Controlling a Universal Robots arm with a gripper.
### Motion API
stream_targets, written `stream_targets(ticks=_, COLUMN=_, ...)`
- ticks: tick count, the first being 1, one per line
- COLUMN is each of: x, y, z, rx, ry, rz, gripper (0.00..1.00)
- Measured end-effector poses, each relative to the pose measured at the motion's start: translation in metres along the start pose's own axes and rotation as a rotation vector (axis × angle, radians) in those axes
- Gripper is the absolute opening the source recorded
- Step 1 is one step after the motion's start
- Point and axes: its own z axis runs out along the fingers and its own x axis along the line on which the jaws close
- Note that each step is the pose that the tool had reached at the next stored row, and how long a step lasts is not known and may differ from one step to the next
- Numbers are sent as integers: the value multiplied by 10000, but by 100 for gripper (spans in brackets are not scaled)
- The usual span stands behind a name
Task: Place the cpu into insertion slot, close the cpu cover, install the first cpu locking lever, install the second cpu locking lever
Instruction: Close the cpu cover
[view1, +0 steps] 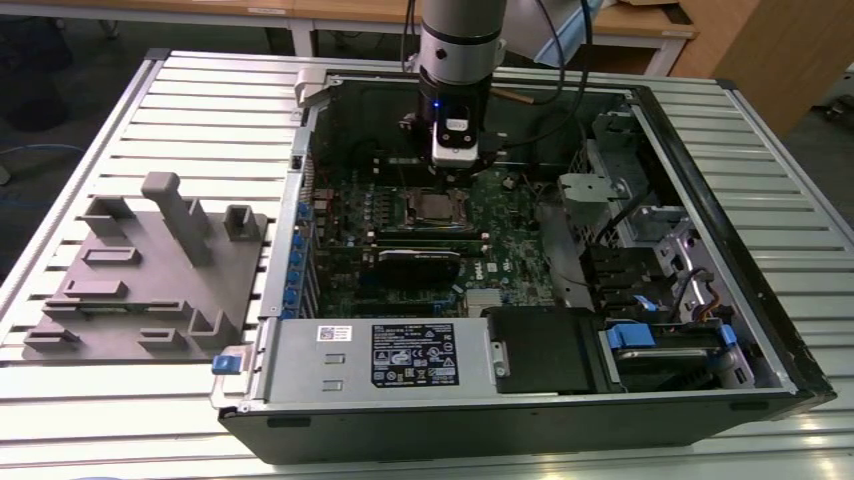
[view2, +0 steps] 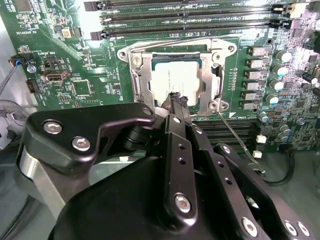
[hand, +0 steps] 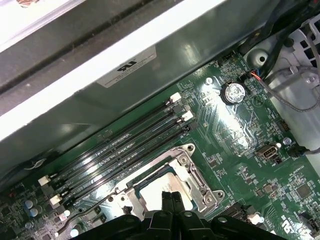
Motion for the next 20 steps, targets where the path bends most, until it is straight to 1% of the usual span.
stream_targets(ticks=5, x=0, y=0, z=0, rx=-1, ry=1, rz=-37, gripper=10)
stream_targets(ticks=9, x=0, y=0, z=0, rx=-3, ry=8, rz=-243, gripper=10)
stream_targets(ticks=18, x=0, y=0, z=0, rx=-3, ry=9, rz=-270, gripper=10)
stream_targets(ticks=20, x=0, y=0, z=0, rx=-5, ry=11, rz=-332, gripper=10)
